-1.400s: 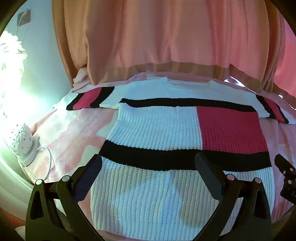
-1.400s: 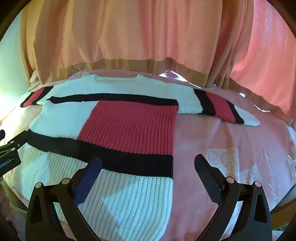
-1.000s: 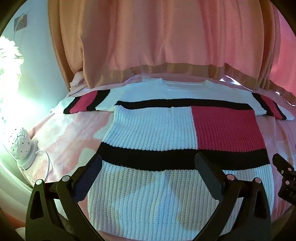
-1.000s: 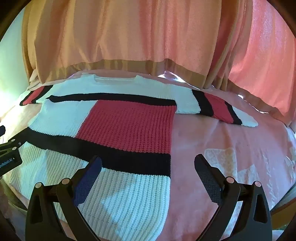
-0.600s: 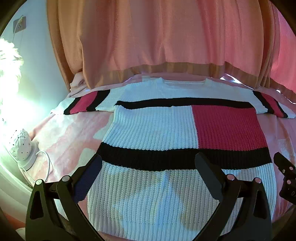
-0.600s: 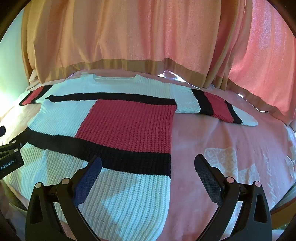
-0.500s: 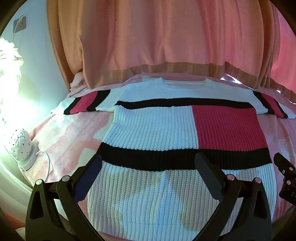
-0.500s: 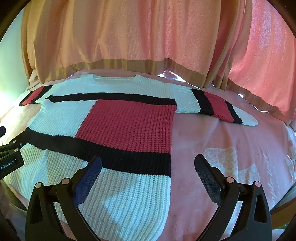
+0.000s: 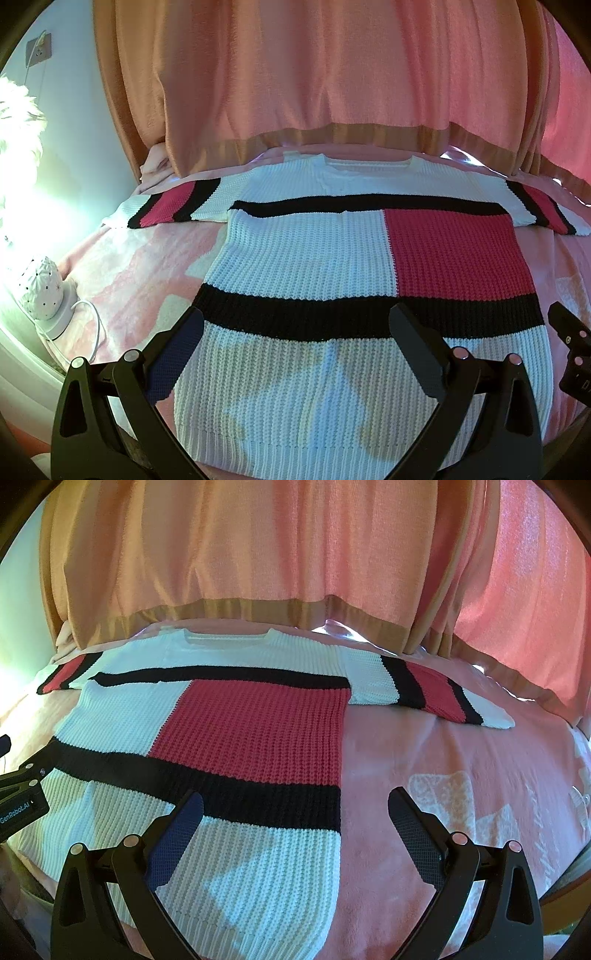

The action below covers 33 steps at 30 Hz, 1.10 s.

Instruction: Fold small clothes

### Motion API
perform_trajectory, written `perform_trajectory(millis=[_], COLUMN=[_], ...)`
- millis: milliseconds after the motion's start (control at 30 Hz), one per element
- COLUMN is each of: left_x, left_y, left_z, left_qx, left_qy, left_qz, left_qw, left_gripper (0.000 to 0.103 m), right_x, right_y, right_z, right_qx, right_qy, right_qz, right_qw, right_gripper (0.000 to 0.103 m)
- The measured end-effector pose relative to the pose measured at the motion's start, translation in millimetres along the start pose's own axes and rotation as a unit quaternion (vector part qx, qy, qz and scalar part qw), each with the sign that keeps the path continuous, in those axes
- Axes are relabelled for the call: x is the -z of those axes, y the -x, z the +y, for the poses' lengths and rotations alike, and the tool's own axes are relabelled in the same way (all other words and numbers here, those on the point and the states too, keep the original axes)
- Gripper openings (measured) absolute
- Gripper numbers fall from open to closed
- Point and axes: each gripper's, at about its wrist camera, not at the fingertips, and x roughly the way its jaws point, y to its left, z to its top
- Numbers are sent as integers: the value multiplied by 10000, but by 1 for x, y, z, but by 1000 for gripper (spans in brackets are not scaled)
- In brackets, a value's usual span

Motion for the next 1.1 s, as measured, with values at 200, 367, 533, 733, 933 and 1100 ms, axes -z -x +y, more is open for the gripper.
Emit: perform_trajectory(millis=[200,367,533,733,933,1100], left_x=[0,1,1,2,2,2], left_y=[-1,-2,-2,-2,-3,-3], left_z=[0,0,0,1,0,0], left_qx=[1,-9,-12,-21,-39,-37], left_qy=[-12,-28,-34,-31,-39,-43], left_qz=[16,2,-1,9,16,16], left_qw=[10000,10000,10000,10000,10000,10000], left_gripper=[98,98,98,98,98,98], right_x=[1,1,1,2,2,2], right_y=[0,0,0,-1,-1,-1], right_z=[0,1,0,1,1,0], right_qx=[-3,0,-1,2,0,4], right_qy=[-3,-10,-9,-18,-16,-19], right_qz=[-7,-3,1,-2,-3,-4], right_qw=[10000,10000,10000,10000,10000,10000], right_gripper=[98,98,98,98,98,98])
